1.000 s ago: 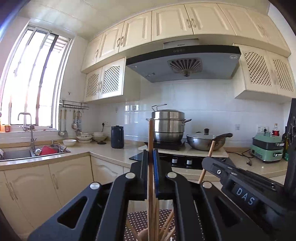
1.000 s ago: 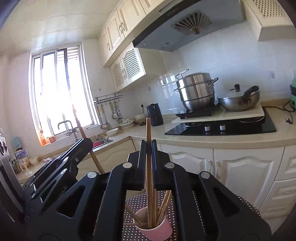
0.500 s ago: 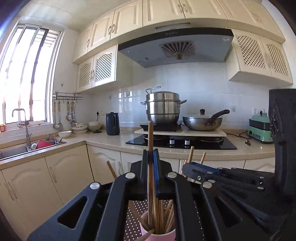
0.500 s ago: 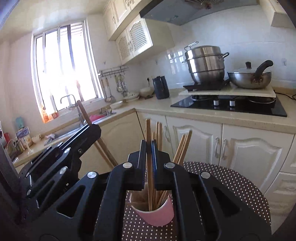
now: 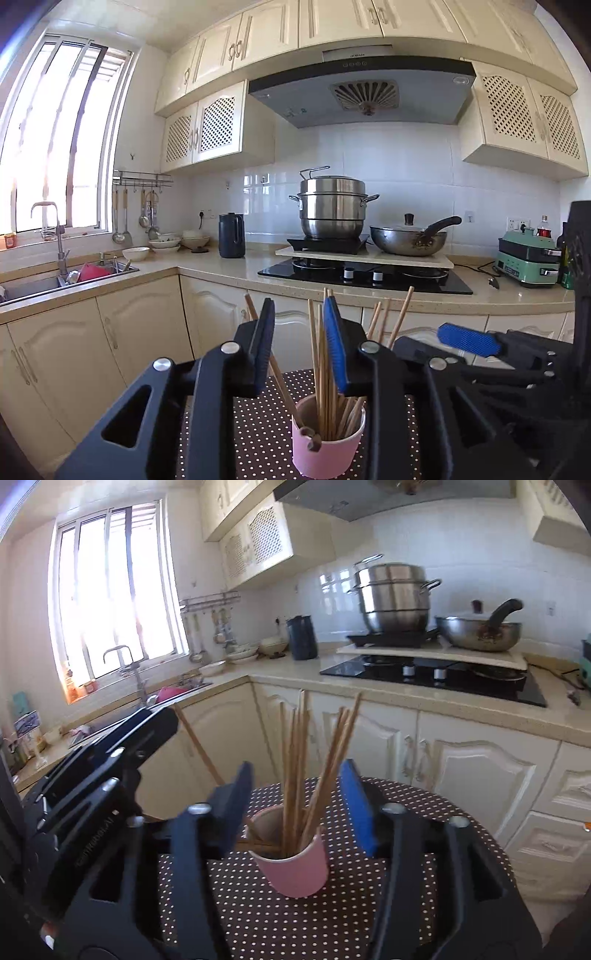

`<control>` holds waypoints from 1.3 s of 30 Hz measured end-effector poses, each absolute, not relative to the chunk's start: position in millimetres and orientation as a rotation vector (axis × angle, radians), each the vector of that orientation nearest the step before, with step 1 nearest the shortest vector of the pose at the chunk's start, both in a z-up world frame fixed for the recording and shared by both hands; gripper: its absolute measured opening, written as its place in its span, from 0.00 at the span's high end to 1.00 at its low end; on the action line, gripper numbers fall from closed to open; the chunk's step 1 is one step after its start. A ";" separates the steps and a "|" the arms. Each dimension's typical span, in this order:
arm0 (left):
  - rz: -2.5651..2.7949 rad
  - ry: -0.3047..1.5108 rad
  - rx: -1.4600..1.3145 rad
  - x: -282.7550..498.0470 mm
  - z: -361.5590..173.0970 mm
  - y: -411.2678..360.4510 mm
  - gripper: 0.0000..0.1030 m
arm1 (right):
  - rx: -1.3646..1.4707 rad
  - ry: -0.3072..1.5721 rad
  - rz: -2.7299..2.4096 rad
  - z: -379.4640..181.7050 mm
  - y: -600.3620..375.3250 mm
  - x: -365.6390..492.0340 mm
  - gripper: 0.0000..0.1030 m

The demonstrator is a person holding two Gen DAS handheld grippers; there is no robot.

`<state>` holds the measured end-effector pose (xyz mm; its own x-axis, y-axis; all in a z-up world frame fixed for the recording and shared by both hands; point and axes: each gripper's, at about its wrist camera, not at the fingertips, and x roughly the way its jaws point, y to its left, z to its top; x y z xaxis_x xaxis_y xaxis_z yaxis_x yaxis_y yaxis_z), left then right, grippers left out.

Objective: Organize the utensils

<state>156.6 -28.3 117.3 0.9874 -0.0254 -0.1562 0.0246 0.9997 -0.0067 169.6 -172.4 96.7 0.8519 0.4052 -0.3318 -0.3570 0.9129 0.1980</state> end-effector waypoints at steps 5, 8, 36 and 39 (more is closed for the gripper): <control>-0.026 0.139 -0.002 138.5 120.9 -24.1 0.68 | 0.123 0.349 0.387 104.7 -175.3 144.0 0.43; -0.037 0.126 -0.002 122.6 123.6 -21.9 0.65 | 0.117 0.328 0.380 108.3 -174.3 127.3 0.38; -0.046 0.200 0.015 44.8 85.5 -30.7 0.52 | 0.077 0.337 0.264 71.2 -183.1 40.1 0.08; -0.047 0.216 0.001 47.6 82.2 -29.9 0.52 | 0.070 0.328 0.252 70.4 -182.4 37.4 0.08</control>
